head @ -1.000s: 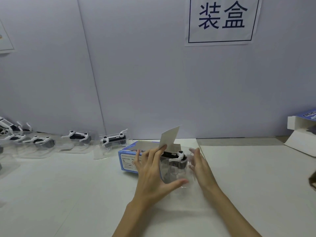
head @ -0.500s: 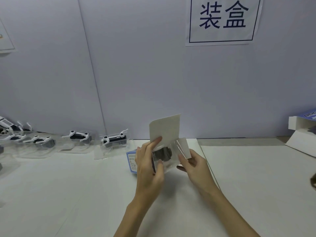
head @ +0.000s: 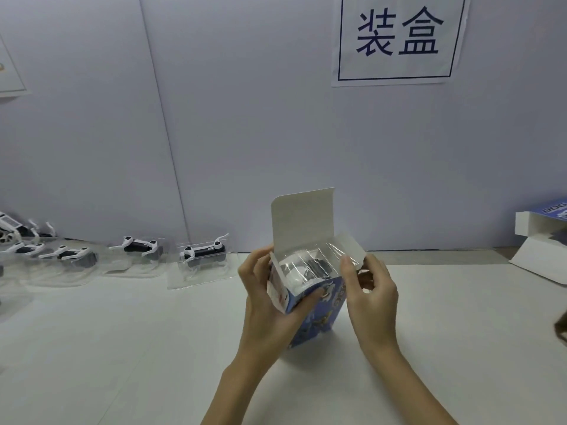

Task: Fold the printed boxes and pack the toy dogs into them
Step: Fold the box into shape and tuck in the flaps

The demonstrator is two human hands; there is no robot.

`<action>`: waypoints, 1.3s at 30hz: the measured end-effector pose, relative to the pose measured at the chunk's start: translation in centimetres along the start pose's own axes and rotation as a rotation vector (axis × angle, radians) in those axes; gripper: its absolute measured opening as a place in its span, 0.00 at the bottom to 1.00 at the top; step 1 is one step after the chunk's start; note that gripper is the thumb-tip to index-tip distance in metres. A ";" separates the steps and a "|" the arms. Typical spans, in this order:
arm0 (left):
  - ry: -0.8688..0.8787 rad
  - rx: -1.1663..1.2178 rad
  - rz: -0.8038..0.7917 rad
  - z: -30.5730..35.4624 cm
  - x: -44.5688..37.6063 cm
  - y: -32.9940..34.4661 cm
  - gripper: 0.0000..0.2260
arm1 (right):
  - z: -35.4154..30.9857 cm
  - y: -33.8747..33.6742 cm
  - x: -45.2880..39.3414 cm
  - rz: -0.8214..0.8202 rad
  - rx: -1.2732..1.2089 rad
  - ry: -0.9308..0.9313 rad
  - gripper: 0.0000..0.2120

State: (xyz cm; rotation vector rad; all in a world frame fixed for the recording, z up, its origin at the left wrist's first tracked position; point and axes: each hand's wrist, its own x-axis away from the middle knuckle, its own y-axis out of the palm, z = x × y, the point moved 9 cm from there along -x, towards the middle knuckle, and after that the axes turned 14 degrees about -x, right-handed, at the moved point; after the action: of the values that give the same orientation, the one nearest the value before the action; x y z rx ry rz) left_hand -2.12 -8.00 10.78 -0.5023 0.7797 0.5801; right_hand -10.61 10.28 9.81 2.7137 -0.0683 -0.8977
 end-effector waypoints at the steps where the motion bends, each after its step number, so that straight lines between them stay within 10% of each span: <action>1: -0.054 0.065 0.001 -0.2 0.0 -0.1 0.40 | -0.4 0.3 0.2 -0.012 -0.002 -0.011 0.10; 9: -0.230 0.247 -0.060 -1.5 -0.1 -0.1 0.23 | -0.7 2.9 1.2 -0.233 -0.134 0.094 0.27; 22: -0.102 0.001 -0.097 -0.4 -0.5 0.6 0.13 | -0.2 1.4 -0.2 -0.226 -0.118 0.122 0.13; 39: -0.200 0.183 -0.094 -0.2 -0.7 0.0 0.27 | 0.4 1.3 -0.6 -0.192 -0.376 0.120 0.16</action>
State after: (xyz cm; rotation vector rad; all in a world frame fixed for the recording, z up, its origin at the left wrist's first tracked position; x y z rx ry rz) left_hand -2.62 -8.33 11.18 -0.3053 0.6083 0.4589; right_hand -11.29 9.00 10.18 2.4392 0.3556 -0.7098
